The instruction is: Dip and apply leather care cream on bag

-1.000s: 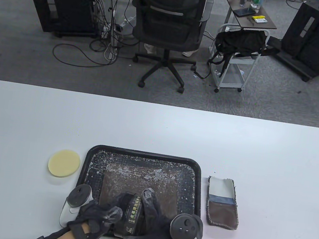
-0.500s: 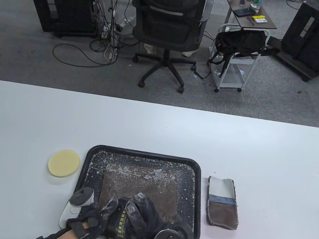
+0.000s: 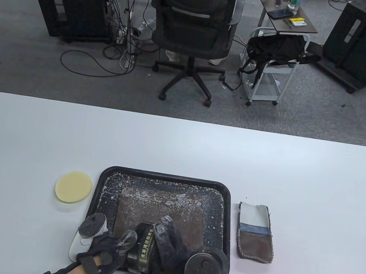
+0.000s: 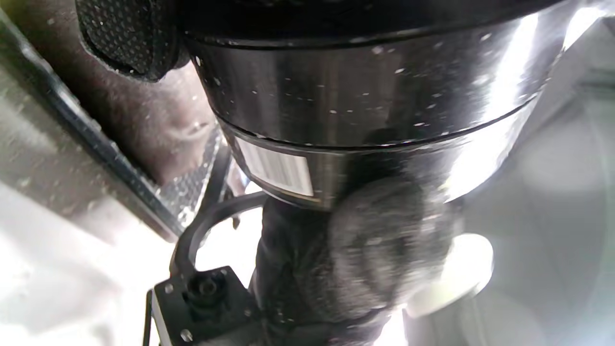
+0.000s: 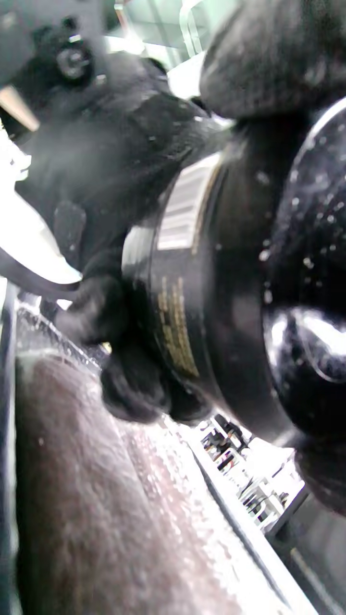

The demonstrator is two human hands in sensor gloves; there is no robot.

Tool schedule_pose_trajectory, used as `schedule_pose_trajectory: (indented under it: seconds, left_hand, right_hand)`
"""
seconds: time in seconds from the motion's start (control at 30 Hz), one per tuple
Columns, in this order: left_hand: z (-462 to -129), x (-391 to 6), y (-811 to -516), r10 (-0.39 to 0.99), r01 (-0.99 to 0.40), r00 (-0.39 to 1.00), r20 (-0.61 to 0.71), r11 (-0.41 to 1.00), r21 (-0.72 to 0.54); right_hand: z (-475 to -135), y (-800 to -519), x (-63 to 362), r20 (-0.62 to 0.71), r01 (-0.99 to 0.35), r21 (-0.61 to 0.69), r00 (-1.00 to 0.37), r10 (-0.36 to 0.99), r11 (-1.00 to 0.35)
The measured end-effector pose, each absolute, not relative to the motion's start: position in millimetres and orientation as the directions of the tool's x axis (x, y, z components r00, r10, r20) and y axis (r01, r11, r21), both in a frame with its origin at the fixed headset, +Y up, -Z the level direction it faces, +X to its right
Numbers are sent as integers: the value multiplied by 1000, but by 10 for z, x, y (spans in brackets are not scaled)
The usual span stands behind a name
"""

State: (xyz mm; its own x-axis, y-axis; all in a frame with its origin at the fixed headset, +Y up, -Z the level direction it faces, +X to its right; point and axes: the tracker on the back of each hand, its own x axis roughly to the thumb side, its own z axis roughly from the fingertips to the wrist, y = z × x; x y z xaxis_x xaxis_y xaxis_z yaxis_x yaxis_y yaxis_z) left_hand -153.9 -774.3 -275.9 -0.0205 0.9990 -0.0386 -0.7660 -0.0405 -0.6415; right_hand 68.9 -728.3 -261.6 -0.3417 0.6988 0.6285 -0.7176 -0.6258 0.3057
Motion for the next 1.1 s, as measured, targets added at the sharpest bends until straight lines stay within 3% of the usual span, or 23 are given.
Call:
schedule_pose_trajectory:
  seconds: [0.23,0.33,0.4,0.67,0.83,1.1]
  left_hand:
    - [-2716,-1560,-7473,936,-821,88,342,262,-507]
    - [-2669,-1566,-7342,869,-821,125,479,362,-442]
    - [-2649,-1578,-7304,846,-820,158,510,400,-410]
    - [-2638,-1607,-7266,829,-820,188,527,428,-380]
    - [-2680,-1660,-7273,868,-853,196,457,380,-356]
    - [-2752,-2202,-7072,767,-807,486,420,578,-122]
  right_hand:
    - [-2721,-7405,757,372,-816,494,-114,921,-300]
    - [-2749,-7480,757,233,-811,572,15,972,-125]
    - [-2756,-7494,750,195,-802,592,49,980,-78]
    - [-2759,-7520,737,166,-786,616,64,984,-52]
    - [-2772,-7548,730,158,-783,618,44,986,-64]
    - [-2842,-7498,950,237,-852,499,-43,971,-160]
